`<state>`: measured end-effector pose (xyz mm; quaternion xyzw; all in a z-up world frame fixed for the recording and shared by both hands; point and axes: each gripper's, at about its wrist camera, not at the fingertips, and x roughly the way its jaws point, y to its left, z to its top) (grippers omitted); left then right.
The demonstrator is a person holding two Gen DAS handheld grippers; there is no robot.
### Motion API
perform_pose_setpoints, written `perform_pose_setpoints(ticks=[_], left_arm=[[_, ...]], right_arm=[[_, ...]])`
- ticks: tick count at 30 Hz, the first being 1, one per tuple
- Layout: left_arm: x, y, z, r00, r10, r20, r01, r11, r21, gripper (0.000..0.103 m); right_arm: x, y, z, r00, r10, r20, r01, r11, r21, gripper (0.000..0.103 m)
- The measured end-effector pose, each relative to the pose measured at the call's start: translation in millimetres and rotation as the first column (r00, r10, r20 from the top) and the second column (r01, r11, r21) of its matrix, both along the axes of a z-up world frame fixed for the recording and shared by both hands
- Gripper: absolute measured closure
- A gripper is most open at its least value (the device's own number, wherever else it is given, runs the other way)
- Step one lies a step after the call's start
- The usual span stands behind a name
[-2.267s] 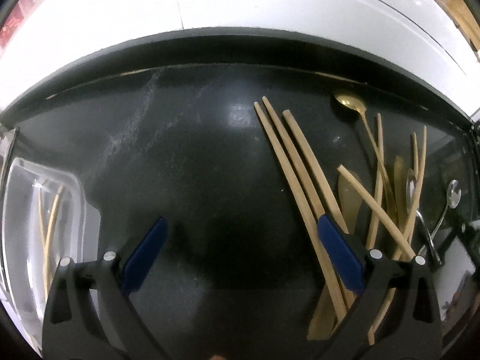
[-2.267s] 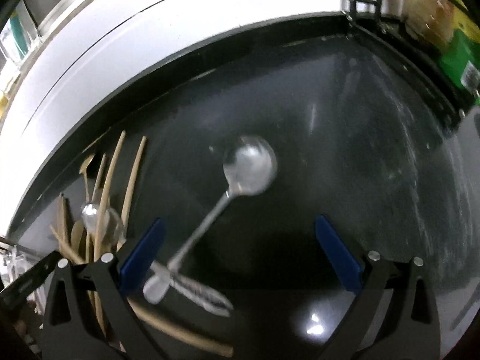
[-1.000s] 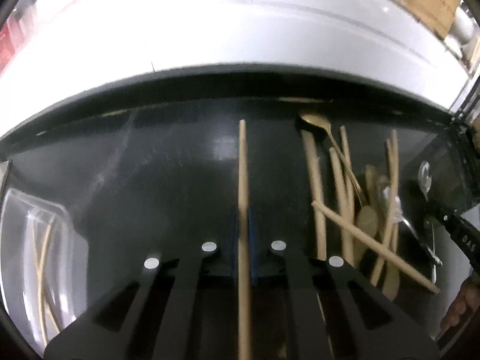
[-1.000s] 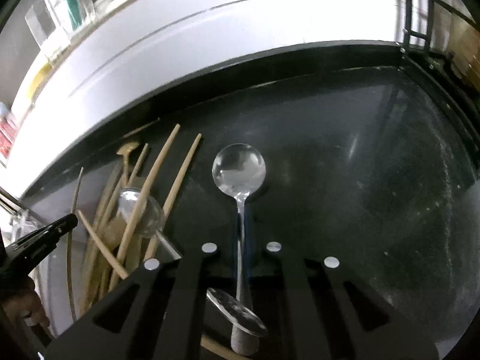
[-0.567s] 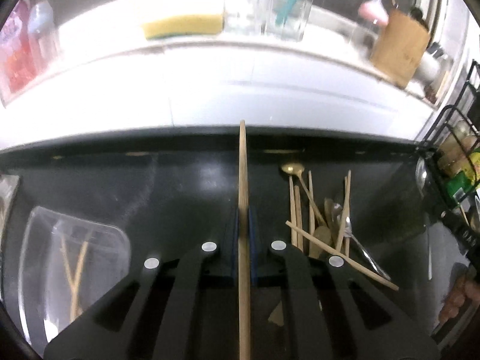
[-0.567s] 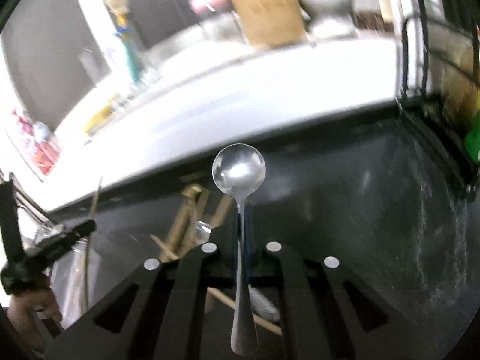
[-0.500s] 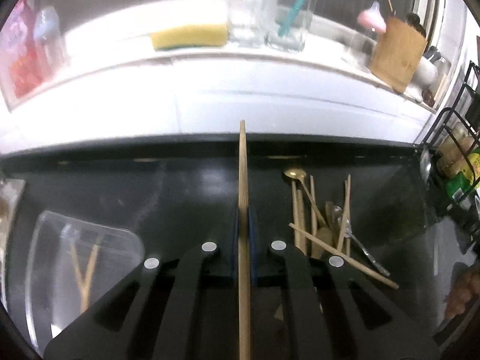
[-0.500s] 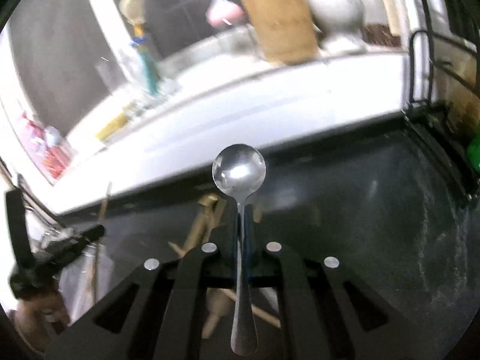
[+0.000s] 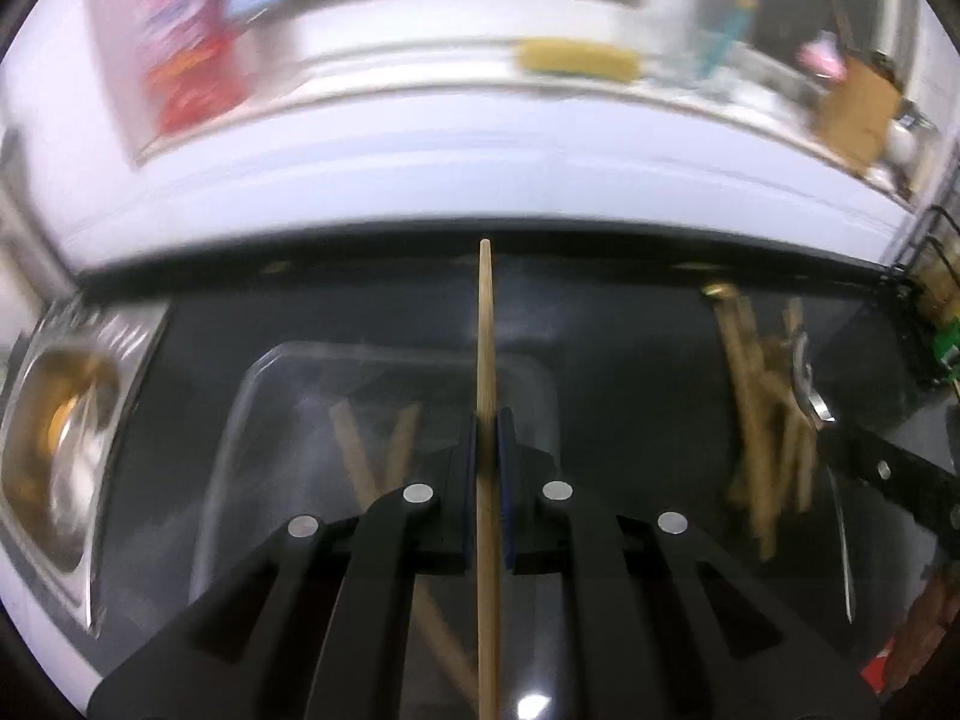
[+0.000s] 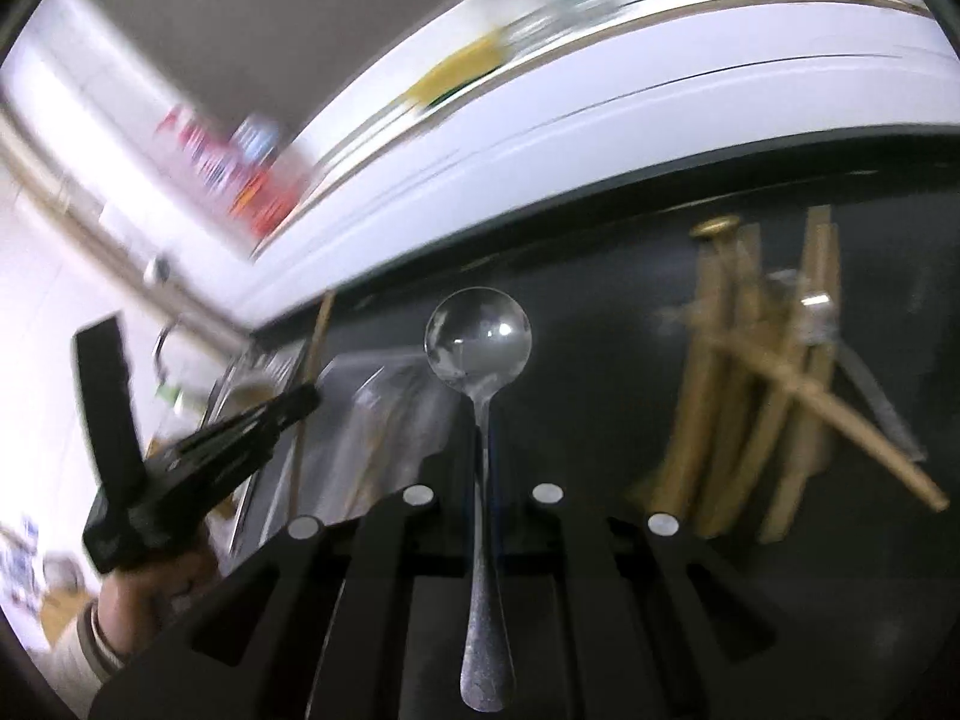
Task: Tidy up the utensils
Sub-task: 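Carry the spoon and chopstick over the clear container and release both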
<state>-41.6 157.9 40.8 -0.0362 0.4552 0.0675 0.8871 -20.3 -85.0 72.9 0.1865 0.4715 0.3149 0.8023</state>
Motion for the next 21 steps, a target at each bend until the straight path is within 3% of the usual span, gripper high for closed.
perform_pose_setpoints(ticks=[5,14,21], left_arm=[[-22,60,-18,0.995,0.083,-0.059,-0.087,0.994,-0.067,0.097],[-31,111,-37,0.99,0.102,-0.101,-0.114,0.985,-0.127,0.097],[-16,126,-41,0.992,0.078,-0.1,-0.092,0.985,-0.145,0.097]], right_arm=[[-13,69,-1,0.991,0.13,-0.018,-0.131,0.991,-0.022,0.098],[-5,146,-12,0.988,0.125,-0.088,-0.125,0.992,0.004,0.098],[-5,168,-28,0.985,0.125,-0.12,-0.13,0.991,-0.032,0.098]])
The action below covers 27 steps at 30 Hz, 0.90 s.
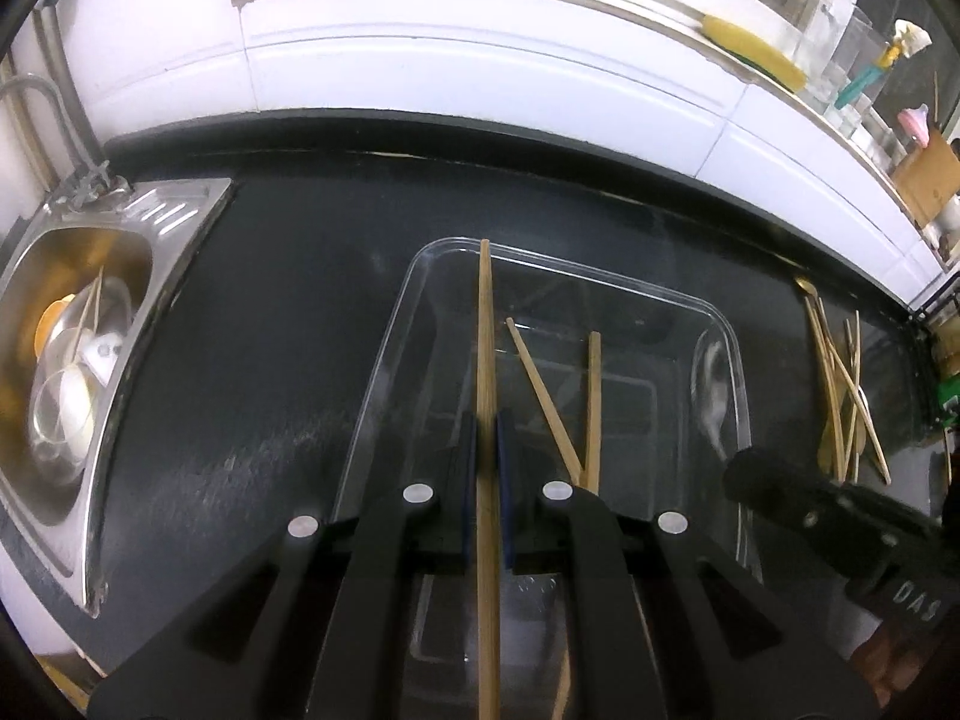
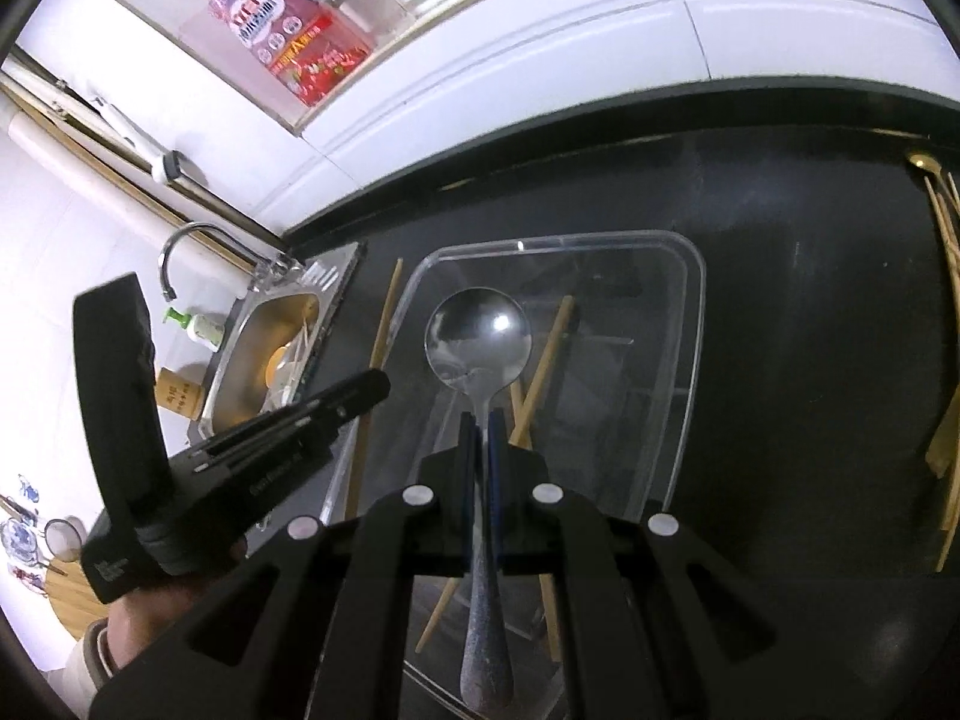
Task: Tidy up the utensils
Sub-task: 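Carry the spoon and chopstick over the clear container and release both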
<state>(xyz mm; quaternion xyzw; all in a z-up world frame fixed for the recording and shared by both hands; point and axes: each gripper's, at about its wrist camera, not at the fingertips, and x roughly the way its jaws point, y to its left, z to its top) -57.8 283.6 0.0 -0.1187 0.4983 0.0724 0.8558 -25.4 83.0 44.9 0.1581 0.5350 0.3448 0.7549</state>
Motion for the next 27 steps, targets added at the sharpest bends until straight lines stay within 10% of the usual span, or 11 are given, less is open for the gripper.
perform_pose_setpoints(ticks=[19,21,22,23,24,27], left_arm=[[13,4,-7,1.0,-0.014,0.007,0.014,1.0,-0.007,0.096],[14,10,-3,1.0,0.019,0.003,-0.019,1.0,-0.021,0.053],[14,12,0,0.999,0.039,0.009,-0.038,0.999,-0.02,0.005],[13,15,6,0.998,0.056,0.028,-0.055,0.998,-0.024,0.006],[13,17,11,0.997,0.058,0.042,-0.057,0.997,-0.045,0.006],[13,17,24,0.995,0.067,0.071,-0.065,0.997,-0.034,0.006]], right_arm=[[7,-5,-8,1.0,-0.017,-0.01,0.016,0.998,-0.065,0.098],[6,-6,-6,1.0,-0.022,0.005,0.023,0.996,-0.091,0.097],[4,-5,-4,0.999,-0.01,0.033,0.014,0.993,-0.117,0.095],[0,-6,-2,0.998,0.004,0.066,0.005,0.99,-0.142,0.069],[-2,-7,0,0.996,0.008,0.09,0.006,0.988,-0.152,0.017],[-13,-13,6,0.986,0.042,0.162,-0.018,0.988,-0.151,0.007]])
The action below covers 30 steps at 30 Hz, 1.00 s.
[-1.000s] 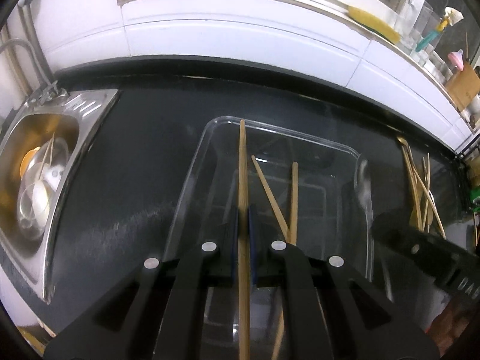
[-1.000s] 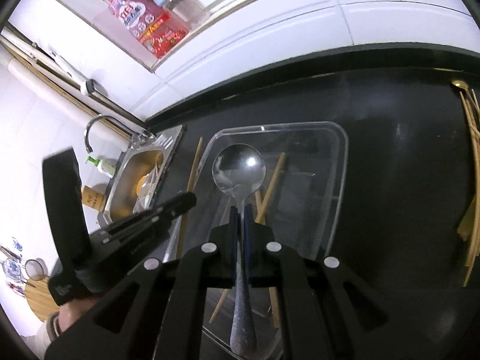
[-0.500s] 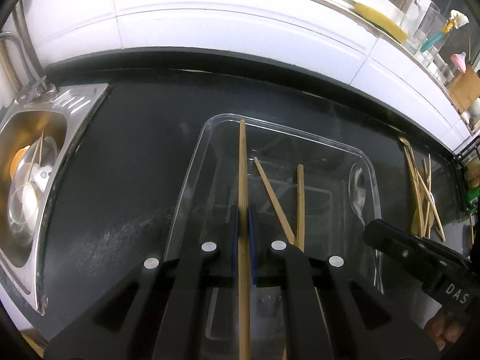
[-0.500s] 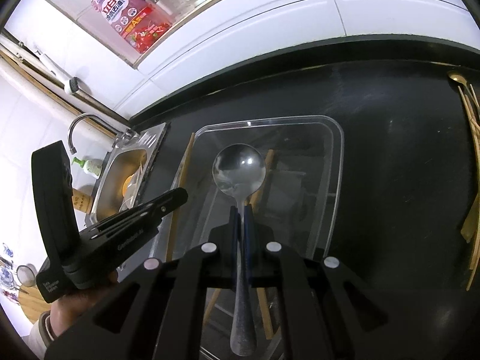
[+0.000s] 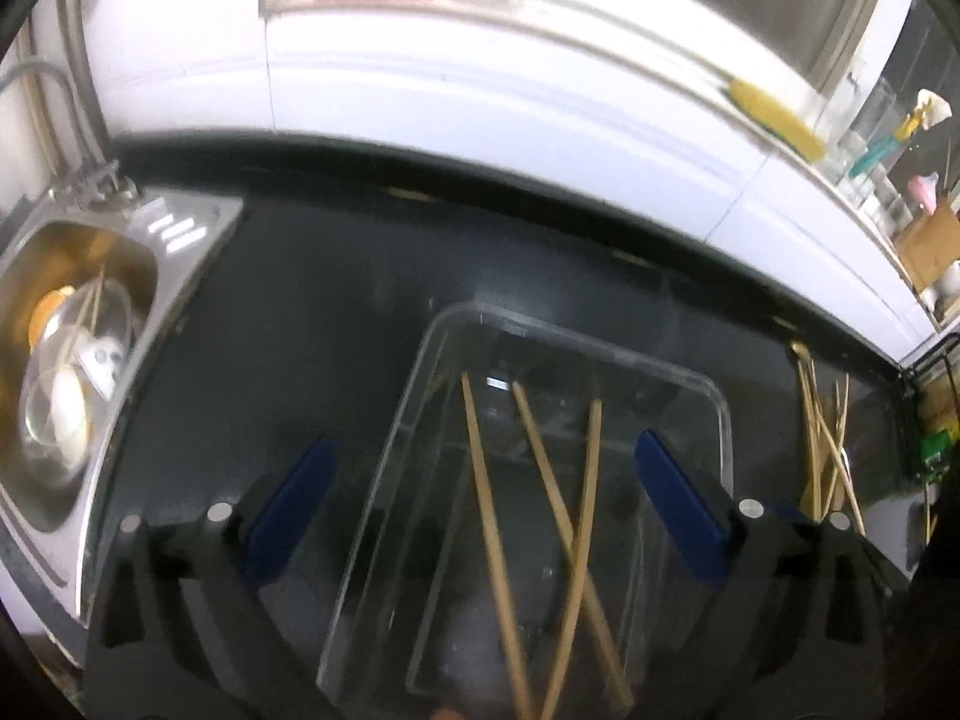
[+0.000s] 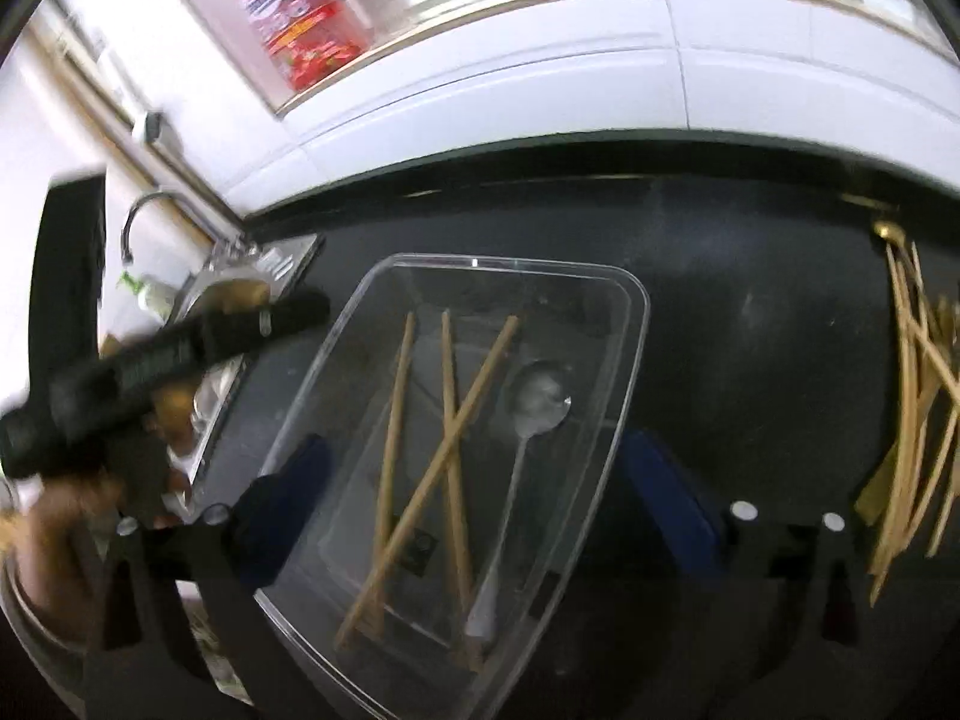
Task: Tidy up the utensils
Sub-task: 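Carry the spoon and chopstick over the clear container and release both, then move both open tools back over the utensil pile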
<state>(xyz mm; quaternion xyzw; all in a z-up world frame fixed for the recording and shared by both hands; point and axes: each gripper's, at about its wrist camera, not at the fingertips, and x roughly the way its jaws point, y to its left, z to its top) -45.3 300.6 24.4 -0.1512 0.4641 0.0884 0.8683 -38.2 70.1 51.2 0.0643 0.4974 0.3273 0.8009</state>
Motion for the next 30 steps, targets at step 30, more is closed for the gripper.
perform_pose_setpoints(ticks=[30], left_arm=[[44,-184,-2,0.974,-0.226,-0.018,0.227,0.973,0.041,0.006]], right_arm=[[1,-213,-12,0.96,-0.221,0.173,0.245,0.961,-0.131,0.007]])
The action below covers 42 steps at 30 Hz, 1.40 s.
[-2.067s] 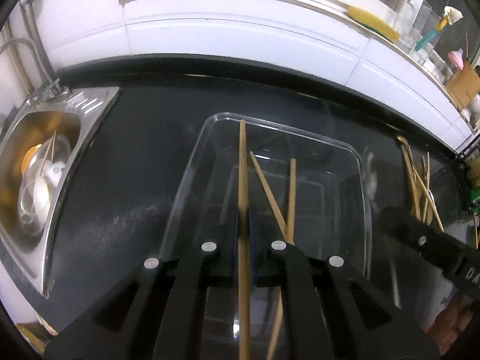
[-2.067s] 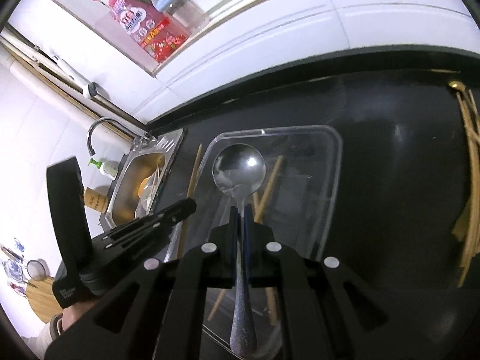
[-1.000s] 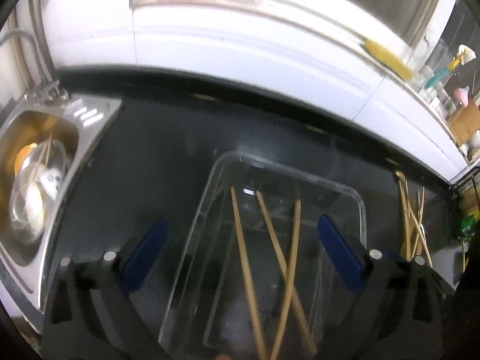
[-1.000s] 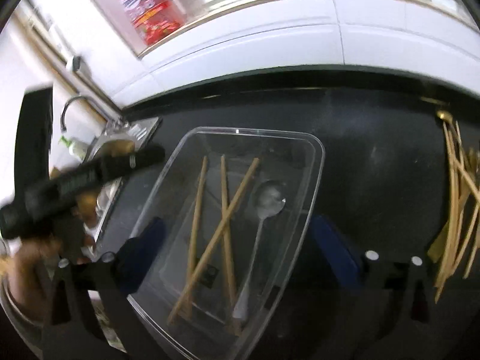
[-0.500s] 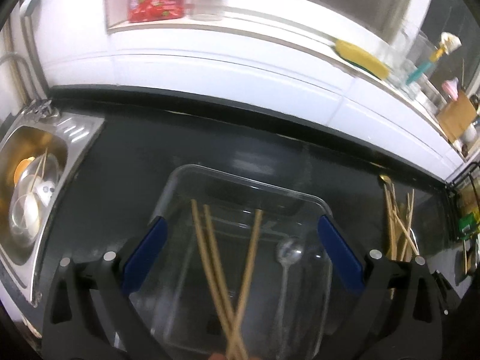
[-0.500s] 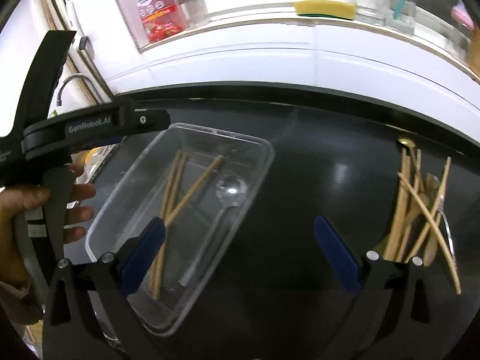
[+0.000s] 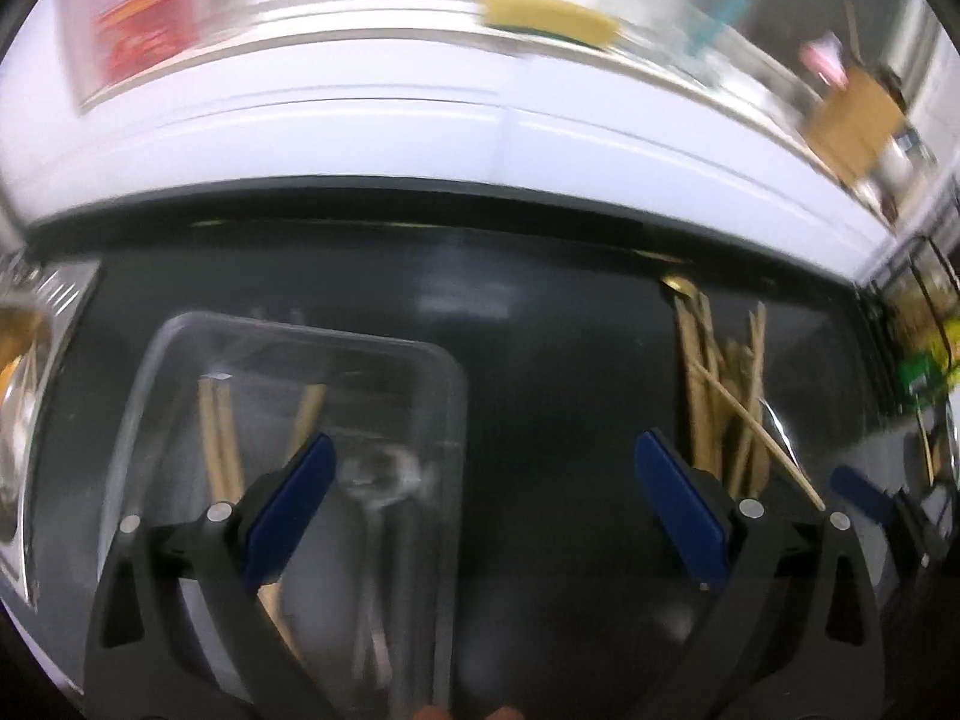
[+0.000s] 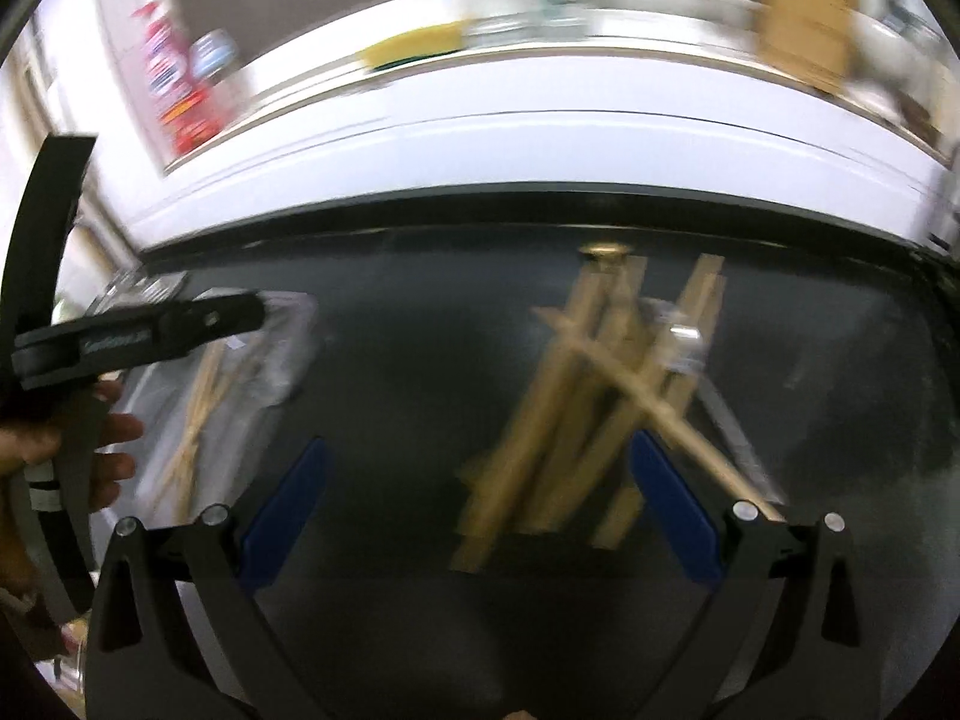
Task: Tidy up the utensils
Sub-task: 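Move both open tools back over the utensil pile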
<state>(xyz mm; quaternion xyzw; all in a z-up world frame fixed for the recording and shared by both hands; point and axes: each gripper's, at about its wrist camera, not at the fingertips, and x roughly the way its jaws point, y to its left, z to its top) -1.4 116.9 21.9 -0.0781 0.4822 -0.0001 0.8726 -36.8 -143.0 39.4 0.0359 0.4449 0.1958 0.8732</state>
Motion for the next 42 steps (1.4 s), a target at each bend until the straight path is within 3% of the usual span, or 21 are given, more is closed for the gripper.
perform_pose_setpoints(ticks=[5,11,28,42], left_arm=[[18,-57,-19,0.989,-0.137,-0.057,0.138,0.99,0.031,0.006],[31,-99,-45,0.968,-0.222,-0.118,0.232,0.969,0.088,0.006],[62,-125,-78,0.946,-0.241,-0.218,0.276,0.95,0.147,0.006],[78,-120,-85,0.947,-0.208,-0.246,0.243,0.963,0.12,0.006]], right_arm=[[-2,-67,-21,0.993,-0.114,-0.012,0.114,0.993,-0.025,0.007],[-4,-94,-34,0.99,-0.133,0.036,0.136,0.986,-0.094,0.007],[29,-82,-54,1.0,-0.016,0.003,0.016,0.988,-0.151,0.007],[47,-65,-64,0.998,0.066,-0.013,-0.067,0.982,-0.176,0.007]])
